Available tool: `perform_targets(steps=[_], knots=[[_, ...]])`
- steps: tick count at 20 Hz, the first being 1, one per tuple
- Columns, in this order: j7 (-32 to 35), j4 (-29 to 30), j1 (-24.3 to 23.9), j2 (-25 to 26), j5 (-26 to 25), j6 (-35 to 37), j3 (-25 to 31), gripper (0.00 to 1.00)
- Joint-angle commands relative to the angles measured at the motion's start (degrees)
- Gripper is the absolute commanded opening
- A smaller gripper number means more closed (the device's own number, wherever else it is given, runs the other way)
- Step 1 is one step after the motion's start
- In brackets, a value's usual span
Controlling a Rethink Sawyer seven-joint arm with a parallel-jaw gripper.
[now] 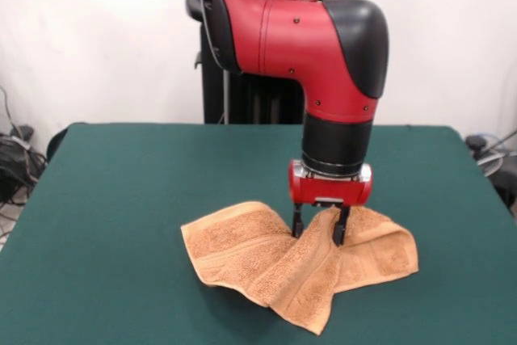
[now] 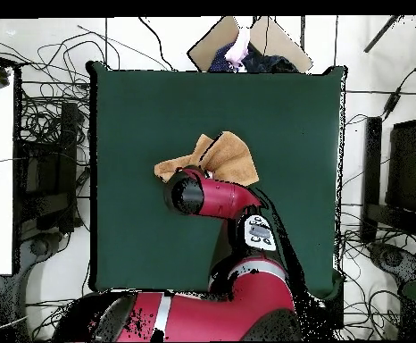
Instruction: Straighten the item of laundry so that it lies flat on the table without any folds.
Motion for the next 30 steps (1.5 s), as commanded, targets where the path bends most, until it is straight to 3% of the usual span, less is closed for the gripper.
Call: perform_targets(steps=[1,7,8,15,22,30], knots=[[11.09,-2.79,-0.60,1.93,2.29,-1.23,1.63,1.00],[9.60,-2.53,-0.70,1.04,1.21,0.03,1.88,1.00],[9.32,-2.27,-0.86,0.79,1.19,0.93,2.08,0.00],[6.77,-1.52,-1.91,-0.88,1.64,11.02,2.85,0.00],[6.92,-2.10,-1.67,-1.80,1.11,12.67,2.16,0.00],[10.26,4.31,0.63,-13.92,2.44,22.41,-1.32,0.00]])
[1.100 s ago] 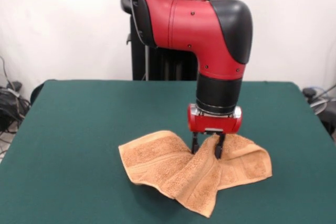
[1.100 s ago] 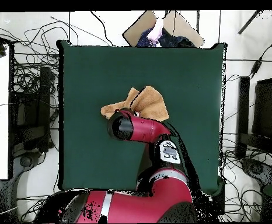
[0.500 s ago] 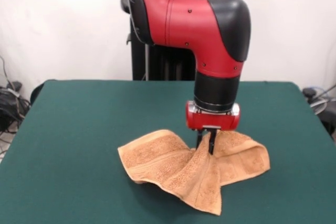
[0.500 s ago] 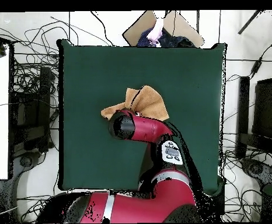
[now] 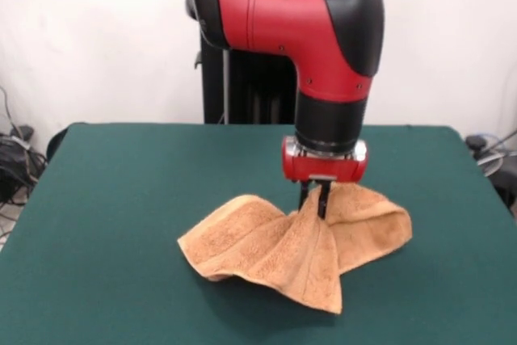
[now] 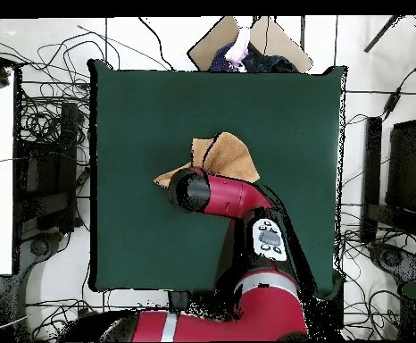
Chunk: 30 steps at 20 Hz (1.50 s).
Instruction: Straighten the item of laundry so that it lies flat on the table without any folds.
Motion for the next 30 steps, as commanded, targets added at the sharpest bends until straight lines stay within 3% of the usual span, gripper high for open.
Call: perform_targets(steps=[1,7,10,17,22,30], knots=[[10.36,3.98,1.81,-10.40,2.51,14.15,-1.48,0.00],[10.81,5.12,2.04,-14.08,1.95,18.21,-1.75,0.00],[10.75,6.43,1.31,-14.04,1.60,16.26,-0.96,0.00],[9.03,6.12,-0.96,-8.54,-1.09,7.84,0.68,0.00],[7.11,5.07,-2.39,-7.46,-2.21,7.92,0.32,0.00],[3.58,6.37,-3.64,-16.31,-4.18,18.49,-3.29,0.00]])
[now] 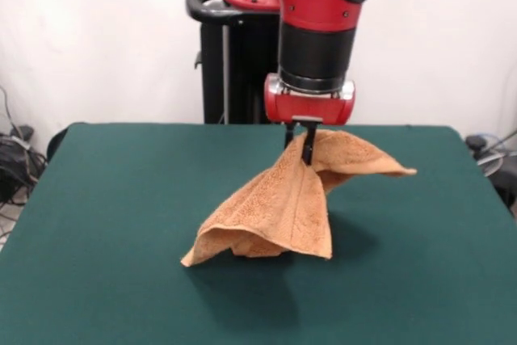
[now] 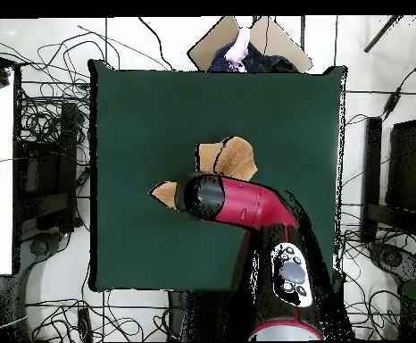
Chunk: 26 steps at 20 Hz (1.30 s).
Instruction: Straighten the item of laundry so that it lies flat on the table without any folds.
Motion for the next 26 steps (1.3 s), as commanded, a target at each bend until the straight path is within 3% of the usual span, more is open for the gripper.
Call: perform_targets(steps=[1,9,19,26], knots=[[3.29,2.89,-1.43,-7.43,-3.09,10.34,-3.36,0.00],[3.39,0.94,-1.27,-11.04,-3.35,18.42,-3.65,0.00],[2.29,3.26,-5.27,-7.66,-4.29,11.78,-1.16,0.00],[0.73,5.98,-8.68,-8.77,-7.52,10.69,-1.92,0.00]])
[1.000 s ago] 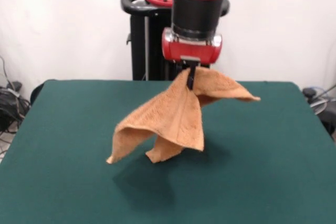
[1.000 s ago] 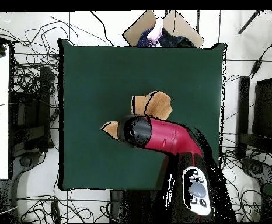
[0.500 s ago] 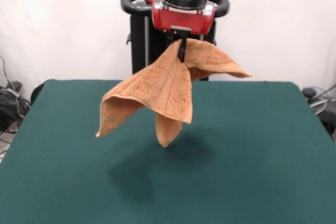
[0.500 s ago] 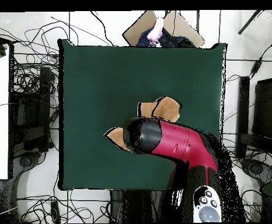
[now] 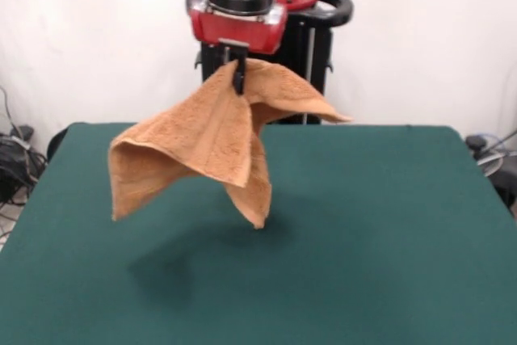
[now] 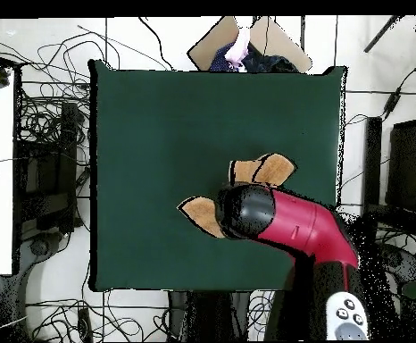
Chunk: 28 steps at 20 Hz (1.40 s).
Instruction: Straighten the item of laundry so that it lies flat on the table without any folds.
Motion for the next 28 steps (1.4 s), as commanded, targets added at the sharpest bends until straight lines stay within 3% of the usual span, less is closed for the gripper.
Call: perform_targets(steps=[1,15,21,28], knots=[[0.65,5.05,-3.10,0.34,-4.30,-2.31,1.09,0.00],[4.35,7.22,-1.48,-7.42,-4.67,8.07,-0.19,0.00],[5.52,4.94,0.87,-10.91,-5.16,14.50,-1.14,0.00],[3.70,1.88,-1.19,-8.89,-6.98,15.38,-0.44,0.00]])
